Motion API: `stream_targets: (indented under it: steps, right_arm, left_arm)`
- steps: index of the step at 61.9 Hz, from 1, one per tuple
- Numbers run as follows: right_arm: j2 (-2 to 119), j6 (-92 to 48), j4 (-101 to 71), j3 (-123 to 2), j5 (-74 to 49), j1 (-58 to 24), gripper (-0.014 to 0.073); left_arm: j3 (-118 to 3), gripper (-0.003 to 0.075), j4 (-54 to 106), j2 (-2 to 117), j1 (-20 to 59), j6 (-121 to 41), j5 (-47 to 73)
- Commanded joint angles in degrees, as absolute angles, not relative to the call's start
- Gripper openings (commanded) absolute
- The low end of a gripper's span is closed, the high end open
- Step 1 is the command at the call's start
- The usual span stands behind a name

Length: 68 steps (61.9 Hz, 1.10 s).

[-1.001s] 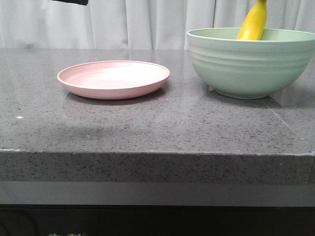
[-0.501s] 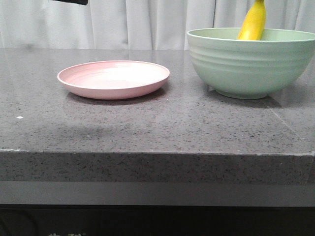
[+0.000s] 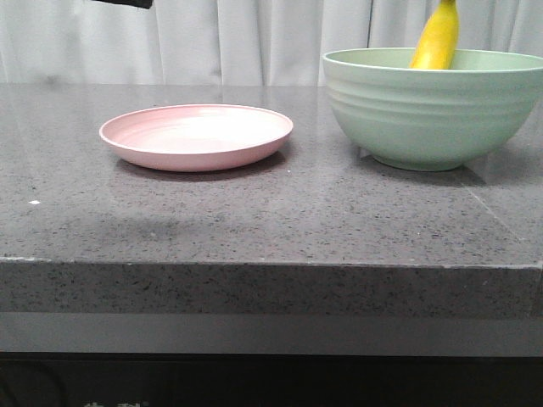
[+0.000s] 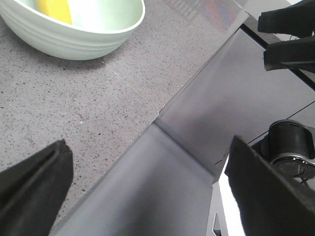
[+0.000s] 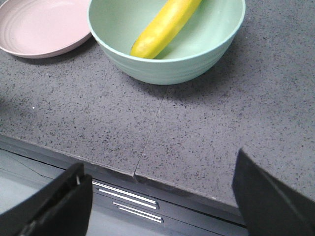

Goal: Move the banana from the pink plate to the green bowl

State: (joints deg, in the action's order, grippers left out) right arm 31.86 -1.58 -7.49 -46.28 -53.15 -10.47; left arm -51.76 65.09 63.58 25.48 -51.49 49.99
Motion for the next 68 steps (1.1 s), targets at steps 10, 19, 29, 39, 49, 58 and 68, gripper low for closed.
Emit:
stream_targets:
  steps: [10,19,29,39,49,58,68]
  right_arm:
    - [32.1,-1.5,-8.0,-47.6,-48.5,-10.8,0.0547]
    - [32.1,-1.5,-8.0,-47.6,-48.9,-10.8,0.0335]
    - [32.1,-1.5,-8.1,-47.6,-49.2,-10.8,-0.0005]
    - [32.1,-1.5,-8.1,-47.6,-50.0,-10.8,-0.0069]
    - [32.1,-1.5,-8.1,-47.6,-50.6,-10.8,-0.0069]
    - [32.1,-1.5,-8.1,-47.6,-50.6,-10.8,-0.0069]
    - [32.1,-1.5,-8.1,-47.6,-50.6,-10.8,-0.0069]
  left_arm:
    - [-53.4,0.0529,68.5,62.4,25.9,-51.4,49.7]
    - [-53.4,0.0344,68.5,62.4,25.9,-51.4,49.7]
    - [-53.4,0.0093,68.5,62.4,25.9,-51.4,49.7]
    - [-53.4,-0.0018,68.5,62.4,25.9,-51.4,49.7]
    - [-53.4,-0.0018,68.5,62.4,25.9,-51.4,49.7]
    - [-53.4,-0.0018,68.5,62.4,25.9,-51.4,49.7]
    - [-53.4,-0.0018,68.5,62.4,25.9,-51.4,49.7]
